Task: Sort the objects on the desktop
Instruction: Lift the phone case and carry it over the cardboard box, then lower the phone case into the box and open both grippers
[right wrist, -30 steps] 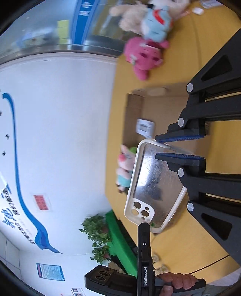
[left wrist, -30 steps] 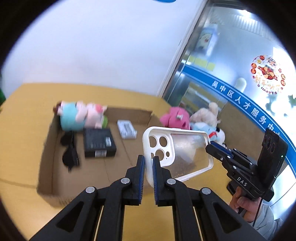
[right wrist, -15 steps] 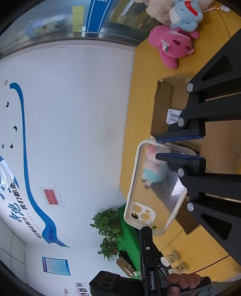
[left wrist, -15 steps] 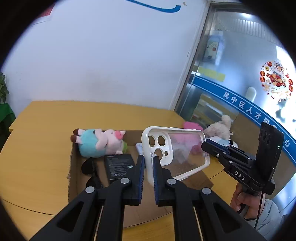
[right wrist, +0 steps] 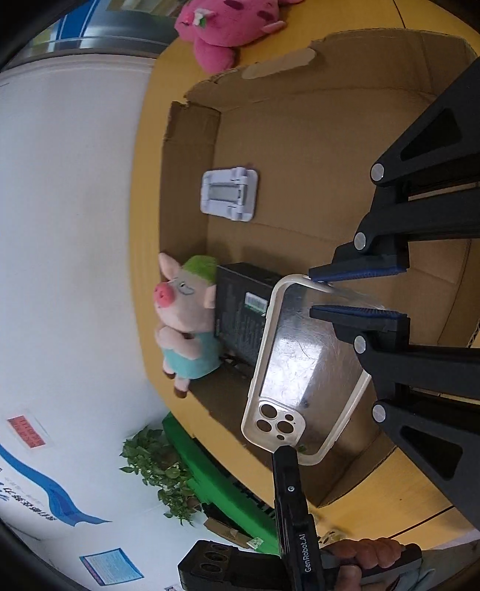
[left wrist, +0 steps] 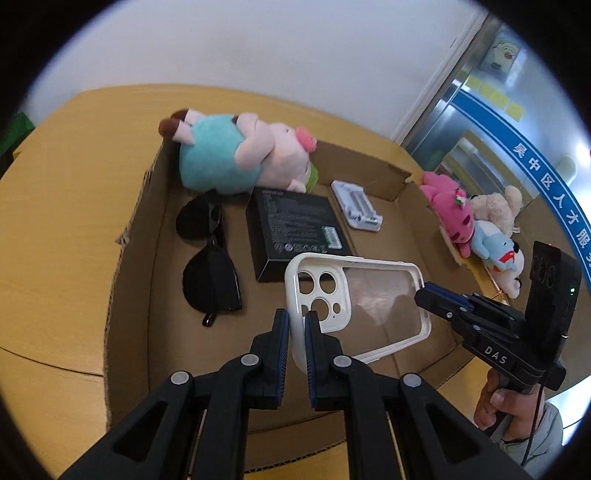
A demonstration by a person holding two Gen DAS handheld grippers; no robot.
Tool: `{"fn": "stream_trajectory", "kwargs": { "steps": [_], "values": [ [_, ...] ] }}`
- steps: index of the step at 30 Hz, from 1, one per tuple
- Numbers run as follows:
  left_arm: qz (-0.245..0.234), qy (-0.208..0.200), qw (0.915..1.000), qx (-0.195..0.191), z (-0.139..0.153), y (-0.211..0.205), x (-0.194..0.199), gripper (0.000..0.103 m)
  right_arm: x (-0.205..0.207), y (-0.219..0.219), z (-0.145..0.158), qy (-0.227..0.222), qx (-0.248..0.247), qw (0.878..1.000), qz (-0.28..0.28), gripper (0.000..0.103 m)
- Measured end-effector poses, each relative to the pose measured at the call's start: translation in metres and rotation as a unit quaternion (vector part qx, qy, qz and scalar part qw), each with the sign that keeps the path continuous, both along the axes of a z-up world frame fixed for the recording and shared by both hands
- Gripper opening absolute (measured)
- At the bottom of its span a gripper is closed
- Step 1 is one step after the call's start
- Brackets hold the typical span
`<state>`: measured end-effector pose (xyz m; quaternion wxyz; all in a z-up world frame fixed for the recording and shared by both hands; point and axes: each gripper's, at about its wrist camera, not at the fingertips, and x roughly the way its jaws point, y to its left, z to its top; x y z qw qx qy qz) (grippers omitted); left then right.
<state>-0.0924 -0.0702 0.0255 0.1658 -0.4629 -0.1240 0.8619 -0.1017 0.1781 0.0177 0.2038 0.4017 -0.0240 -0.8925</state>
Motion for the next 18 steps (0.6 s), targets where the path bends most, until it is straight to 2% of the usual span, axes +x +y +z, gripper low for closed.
{"fn": "stream_trajectory", "kwargs": {
  "steps": [4,9,13,18],
  "values": [
    [0.003,-0.053,0.9981,-0.03,-0.027,0.012,-0.009,0.007,-0.014,0.0,-0.02,-0.053,0.016,0.998,0.006,0.014],
    [0.004,-0.093,0.993,-0.073,-0.046,0.021,-0.01,0.007,-0.028,-0.003,-0.053,-0.127,0.029,0.991,0.003,0.014],
    [0.01,-0.108,0.99,-0.09,-0.054,0.021,-0.007,0.008,-0.027,-0.008,-0.055,-0.139,0.035,0.99,0.009,0.014],
    [0.021,-0.094,0.9915,-0.088,-0.047,0.019,0.0,0.01,-0.023,-0.011,-0.051,-0.135,0.04,0.99,0.013,0.016]
  ]
}}
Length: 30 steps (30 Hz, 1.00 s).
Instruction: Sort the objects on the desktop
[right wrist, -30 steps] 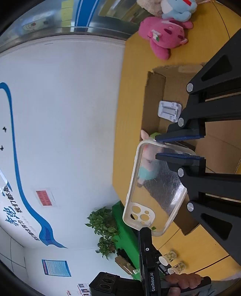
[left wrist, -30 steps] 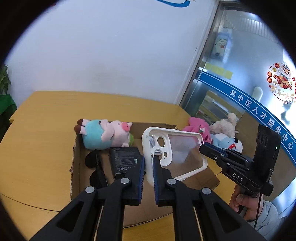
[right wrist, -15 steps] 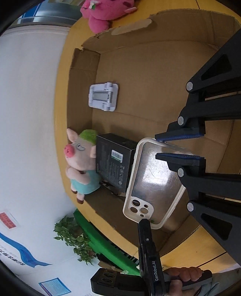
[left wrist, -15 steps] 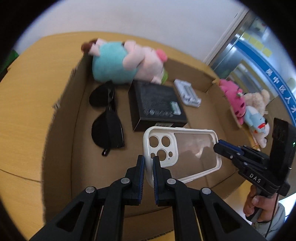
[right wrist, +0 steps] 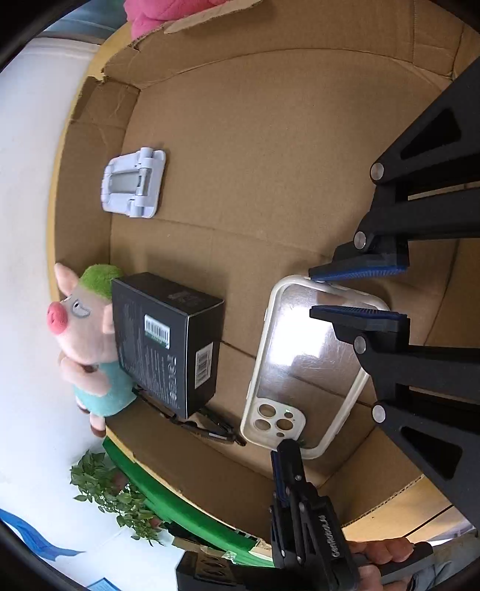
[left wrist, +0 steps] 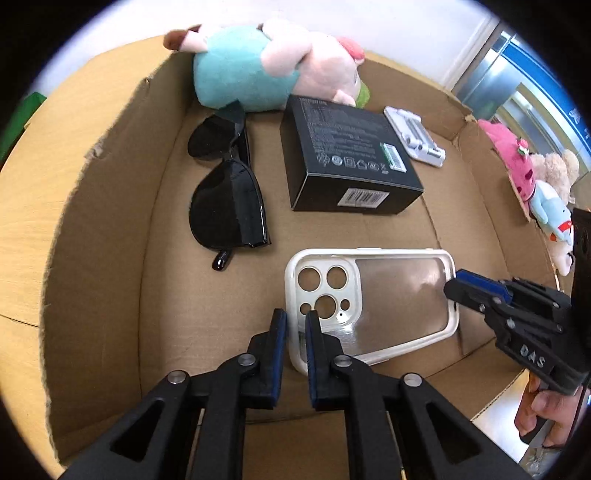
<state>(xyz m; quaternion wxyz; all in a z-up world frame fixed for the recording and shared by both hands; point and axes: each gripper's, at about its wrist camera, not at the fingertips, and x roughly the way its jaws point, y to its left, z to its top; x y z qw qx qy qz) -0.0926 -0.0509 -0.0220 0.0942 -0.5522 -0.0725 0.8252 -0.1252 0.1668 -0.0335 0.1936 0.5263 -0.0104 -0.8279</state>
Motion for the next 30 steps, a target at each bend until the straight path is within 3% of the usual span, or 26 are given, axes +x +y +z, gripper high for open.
{"fn": "stream_trajectory", "kwargs": {
  "steps": [2,4,5,6,8,10,15,19,21,25,27,30],
  "values": [
    [0.0,0.04,0.9992,-0.003,0.014,0.002,0.007,0.011,0.007,0.001,0.011,0.02,-0.003,1.0,0.003,0.028],
    [-0.004,0.096,0.9953,-0.013,0.032,0.005,0.021,0.015,0.021,0.005,0.033,0.069,0.004,0.998,-0.008,0.057],
    [-0.006,0.13,0.9913,-0.02,0.043,0.007,0.032,0.026,0.032,0.008,0.049,0.11,0.012,0.994,-0.02,0.085],
    [-0.005,0.158,0.9872,-0.025,0.05,0.009,0.04,0.048,0.042,0.011,0.061,0.143,0.015,0.989,-0.029,0.103],
    [0.016,0.215,0.9756,-0.042,0.061,0.012,0.058,0.079,0.067,0.02,0.083,0.212,0.018,0.976,-0.046,0.103],
    [0.036,0.264,0.9625,-0.05,0.064,0.016,0.071,0.08,0.08,0.023,0.087,0.237,0.015,0.97,-0.05,0.103],
    [0.055,0.264,0.9614,-0.055,0.045,0.023,0.068,0.08,0.106,0.031,0.062,0.271,0.014,0.96,-0.068,0.103],
    [0.071,0.277,0.9553,-0.075,0.03,0.031,0.073,0.08,0.111,0.042,0.047,0.281,0.005,0.955,-0.094,0.103],
    [0.071,0.297,0.9455,-0.114,0.024,0.04,0.076,0.08,0.111,0.047,0.041,0.275,0.005,0.956,-0.103,0.103],
    [0.079,0.335,0.9317,-0.115,0.019,0.04,0.082,0.081,0.113,0.049,0.032,0.29,0.015,0.951,-0.107,0.103],
    [0.08,0.347,0.9275,-0.115,0.018,0.04,0.084,0.082,0.113,0.05,0.03,0.294,0.011,0.949,-0.109,0.103],
    [0.078,0.346,0.9278,-0.115,0.019,0.042,0.084,0.085,0.115,0.049,0.027,0.31,0.015,0.944,-0.116,0.103]
  ]
}}
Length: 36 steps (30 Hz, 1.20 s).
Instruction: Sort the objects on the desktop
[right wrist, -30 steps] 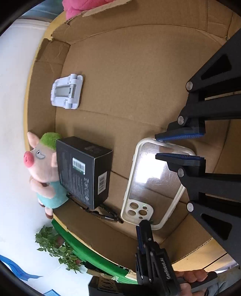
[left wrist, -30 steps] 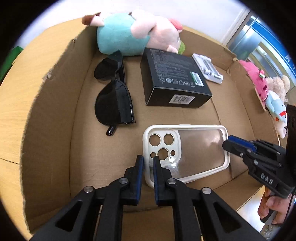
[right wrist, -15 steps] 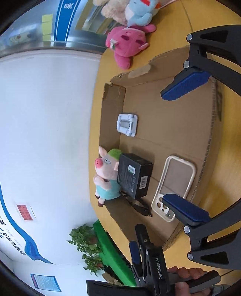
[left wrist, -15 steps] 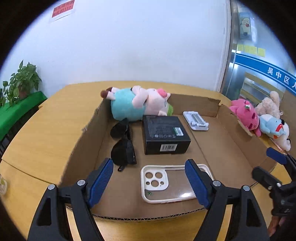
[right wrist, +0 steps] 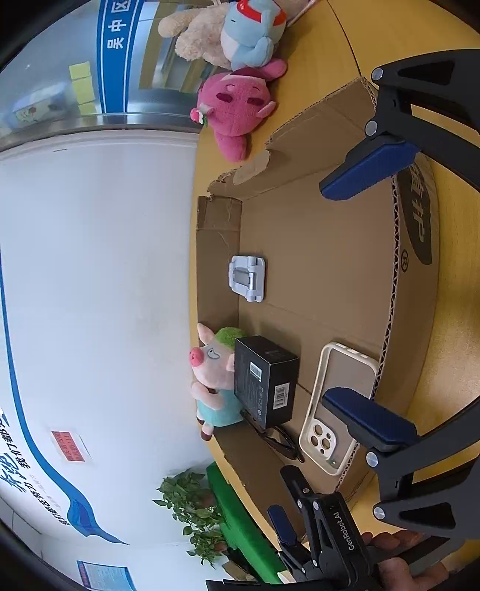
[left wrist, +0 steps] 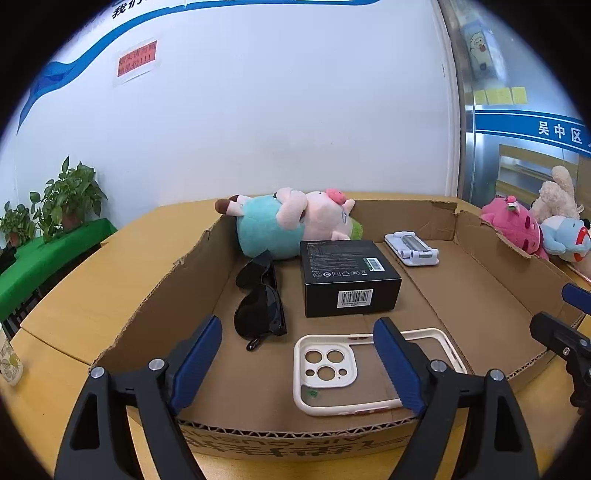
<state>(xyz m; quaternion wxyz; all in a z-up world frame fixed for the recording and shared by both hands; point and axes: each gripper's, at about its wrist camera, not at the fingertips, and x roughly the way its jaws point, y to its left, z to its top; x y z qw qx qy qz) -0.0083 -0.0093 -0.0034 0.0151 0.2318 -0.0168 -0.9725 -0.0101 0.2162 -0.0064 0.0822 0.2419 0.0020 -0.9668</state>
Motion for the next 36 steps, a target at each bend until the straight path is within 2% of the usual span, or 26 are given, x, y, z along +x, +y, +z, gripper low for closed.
{"fn": "stream_trajectory", "kwargs": {
  "steps": [9,36],
  "values": [
    [-0.002,-0.008,1.0,-0.001,-0.001,0.0013,-0.0035,0.098,0.0033,0.0005,-0.0015,0.008,0.001,1.0,-0.004,0.103],
    [-0.002,-0.01,0.9999,0.0,-0.0012,0.0001,-0.0065,0.1,0.0043,0.0007,-0.0013,0.008,0.001,1.0,-0.005,0.103]
  ]
}}
